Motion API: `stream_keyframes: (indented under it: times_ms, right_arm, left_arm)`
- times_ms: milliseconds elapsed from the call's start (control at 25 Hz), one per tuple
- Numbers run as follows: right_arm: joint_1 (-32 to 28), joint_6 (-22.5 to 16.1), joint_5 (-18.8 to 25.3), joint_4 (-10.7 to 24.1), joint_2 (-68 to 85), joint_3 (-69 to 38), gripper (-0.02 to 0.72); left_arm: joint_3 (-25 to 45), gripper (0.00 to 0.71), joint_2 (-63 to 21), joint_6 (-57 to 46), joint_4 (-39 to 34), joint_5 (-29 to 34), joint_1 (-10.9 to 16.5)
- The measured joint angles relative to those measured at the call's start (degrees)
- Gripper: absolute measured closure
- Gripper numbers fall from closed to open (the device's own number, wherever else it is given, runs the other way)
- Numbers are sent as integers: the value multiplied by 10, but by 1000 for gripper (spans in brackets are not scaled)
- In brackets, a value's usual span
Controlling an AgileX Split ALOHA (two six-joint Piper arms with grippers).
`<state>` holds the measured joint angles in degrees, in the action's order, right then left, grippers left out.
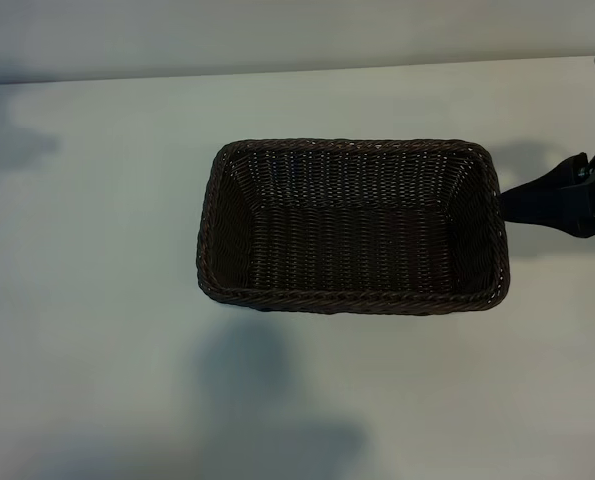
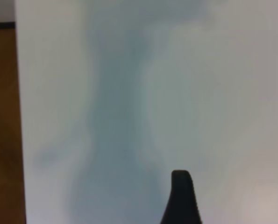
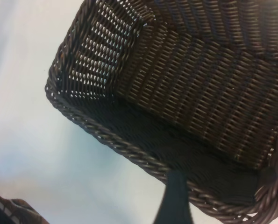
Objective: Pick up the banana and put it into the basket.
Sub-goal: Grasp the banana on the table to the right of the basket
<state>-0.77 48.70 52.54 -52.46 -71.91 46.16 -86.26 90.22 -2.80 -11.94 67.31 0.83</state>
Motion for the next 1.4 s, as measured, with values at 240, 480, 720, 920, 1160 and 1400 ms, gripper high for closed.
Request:
stream_keyframes:
  times_ms: [240,480,720,920,1160,1400]
  right_arm:
    - [0,0,0,0,0,0,109]
    - [0,0,0,0,0,0,109]
    - [0,0,0,0,0,0,109]
    - [0,0,1,0,0,0,109]
    - [0,0,1,0,0,0,109]
    - [0,0,0,-1,0,0,109]
  left_arm:
    - [110,136,-109,3,13,0,2]
    - [242,136,-226,3,54,0,2]
    - [374,136,-350,3,88,-6,2]
    - [488,136,-483,4,95,-41,2]
    - [572,136,-622,4,103,-69,2]
    - [574,136,-721,4,103,-71,2]
